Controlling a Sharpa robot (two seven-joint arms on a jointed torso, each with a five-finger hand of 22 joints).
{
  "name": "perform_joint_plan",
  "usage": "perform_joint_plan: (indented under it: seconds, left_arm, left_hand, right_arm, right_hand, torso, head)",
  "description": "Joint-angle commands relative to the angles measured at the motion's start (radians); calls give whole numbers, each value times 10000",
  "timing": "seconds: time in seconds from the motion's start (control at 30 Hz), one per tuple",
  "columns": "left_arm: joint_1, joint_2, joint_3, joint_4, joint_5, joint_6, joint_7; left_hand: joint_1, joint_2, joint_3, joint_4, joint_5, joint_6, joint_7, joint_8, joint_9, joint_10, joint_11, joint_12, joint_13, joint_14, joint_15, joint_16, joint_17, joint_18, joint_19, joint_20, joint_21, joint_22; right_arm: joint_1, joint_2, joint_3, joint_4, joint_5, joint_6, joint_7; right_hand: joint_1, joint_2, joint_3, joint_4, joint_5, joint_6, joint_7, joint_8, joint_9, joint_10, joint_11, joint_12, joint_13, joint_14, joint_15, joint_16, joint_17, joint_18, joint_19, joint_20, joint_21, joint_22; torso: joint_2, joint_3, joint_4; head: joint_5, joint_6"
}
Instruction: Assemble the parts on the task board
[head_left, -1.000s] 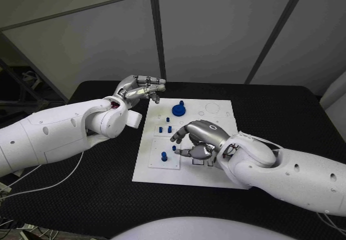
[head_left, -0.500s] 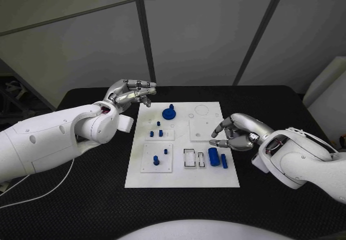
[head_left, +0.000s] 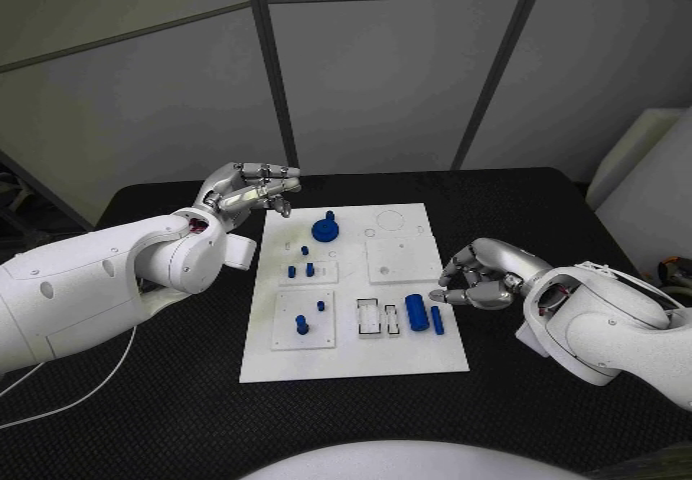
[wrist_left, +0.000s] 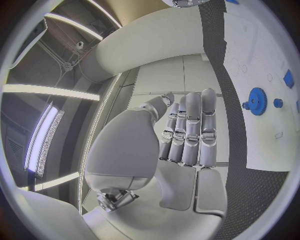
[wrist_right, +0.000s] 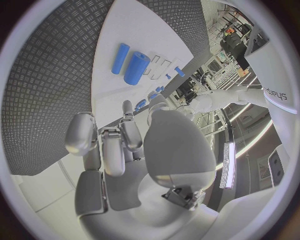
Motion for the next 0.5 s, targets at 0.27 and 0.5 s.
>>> perform_joint_plan:
  seconds: [0.27,0.5]
  left_arm:
    - [9,2,4,5,6,135,39]
    - [9,-7,4,7,6,138,39]
  left_hand:
    - [-11,81,-76,-5,-7,-16,64,38,-3,-59,-18,48,12,-56,14,-18,-15,-178,-71,6,-63,-9]
    - [-29,86,-86,8,-8,-16,62,42,-2,-63,-19,59,12,-57,15,-16,-18,-177,-72,9,-71,-13]
  right_arm:
    - [-212,528,-22,-210,-727,659,-976]
    - [-324,813,-25,-345,-975,600,-1105]
  right_hand:
    - [-185,42,-313,17,-106,-102,-24,165,143,71,57,147,203,836,35,71,1628,-170,65,70,52,62]
    - [-228,56,-393,25,-125,-109,-30,202,183,84,52,162,243,840,32,79,1649,-173,72,68,62,80]
  torso:
    - [21,-3,4]
    - [14,-2,0]
  head:
    - [47,-3]
    - [75,-31]
